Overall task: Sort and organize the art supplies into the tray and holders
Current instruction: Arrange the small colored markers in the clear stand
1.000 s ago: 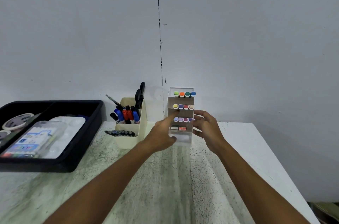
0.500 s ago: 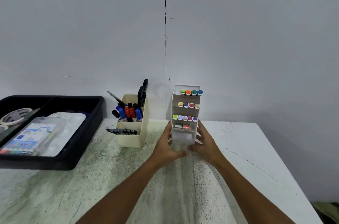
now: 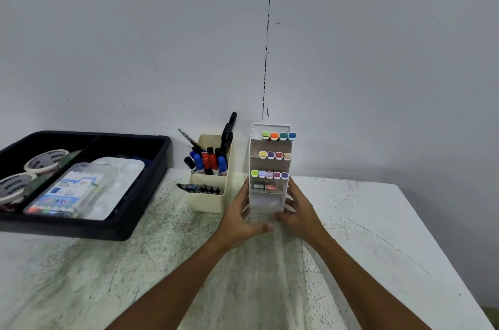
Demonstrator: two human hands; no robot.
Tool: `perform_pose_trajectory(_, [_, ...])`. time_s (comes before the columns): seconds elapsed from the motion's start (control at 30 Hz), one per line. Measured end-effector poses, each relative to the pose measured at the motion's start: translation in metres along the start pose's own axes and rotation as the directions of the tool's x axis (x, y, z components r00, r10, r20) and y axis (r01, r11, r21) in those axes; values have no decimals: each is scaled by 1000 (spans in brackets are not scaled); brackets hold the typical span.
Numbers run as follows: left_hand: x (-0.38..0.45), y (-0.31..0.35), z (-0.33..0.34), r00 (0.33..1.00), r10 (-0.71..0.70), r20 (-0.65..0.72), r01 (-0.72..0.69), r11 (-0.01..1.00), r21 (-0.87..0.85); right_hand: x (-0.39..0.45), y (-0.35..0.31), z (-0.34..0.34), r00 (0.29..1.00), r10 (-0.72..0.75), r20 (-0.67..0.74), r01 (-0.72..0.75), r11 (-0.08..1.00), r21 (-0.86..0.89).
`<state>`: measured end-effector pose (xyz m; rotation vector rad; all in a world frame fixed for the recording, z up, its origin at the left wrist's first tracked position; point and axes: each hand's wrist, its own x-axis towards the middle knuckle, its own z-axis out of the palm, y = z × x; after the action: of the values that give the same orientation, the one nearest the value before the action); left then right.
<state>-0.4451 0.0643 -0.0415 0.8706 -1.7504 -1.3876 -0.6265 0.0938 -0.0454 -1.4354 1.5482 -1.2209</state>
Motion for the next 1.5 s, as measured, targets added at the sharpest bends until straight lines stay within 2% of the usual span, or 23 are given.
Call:
perform_pose_trajectory(0.07, [-5, -2, -2, 999, 12, -43, -11, 1000, 20, 1, 4, 3, 1000, 2, -8, -2, 1000, -3])
perform_pose_trajectory(0.17, [-25, -13, -6, 958, 41, -285, 7, 986, 167, 4, 8, 3, 1000, 2, -21, -2, 1000, -26])
perform_pose_trajectory(0.27, [-51, -24, -18, 852, 149, -501, 62, 923, 379, 10, 6, -1, 1000, 6, -14, -7, 997, -81])
perform_pose_trajectory(0.37, [-58, -26, -33, 730, 126, -672, 207, 896, 392, 17, 5, -2, 999, 22, 46, -13, 984, -179])
perform_pose_trajectory(0.43, [-50, -23, -41, 671, 72, -738, 311, 876, 368, 20, 7, 0, 998, 20, 67, -7, 982, -188])
perform_pose_trajectory(0.53, [-32, -20, -52, 665, -16, -747, 390, 860, 329, 23, 7, 7, 1000, 15, 9, -13, 979, -203])
perform_pose_trajectory(0.67, [-12, -25, -58, 698, -63, -713, 348, 900, 261, 29, 6, 12, 999, 37, -15, -40, 967, -251])
perform_pose_trajectory(0.83, [0, -29, -54, 662, -114, -741, 398, 891, 219, 36, 7, 15, 997, 77, -15, -77, 942, -327])
perform_pose_trajectory(1.17, [1, -33, -55, 657, -77, -750, 385, 890, 245, 43, -1, 24, 989, 118, -86, -142, 913, -382])
perform_pose_trajectory(1.4, [-3, -33, -61, 687, -72, -723, 390, 877, 283, 41, -4, 24, 986, 150, -72, -166, 907, -387])
perform_pose_trajectory(1.5, [-13, -35, -65, 750, -56, -659, 330, 896, 299, 26, -11, 25, 979, 166, -115, -197, 914, -354])
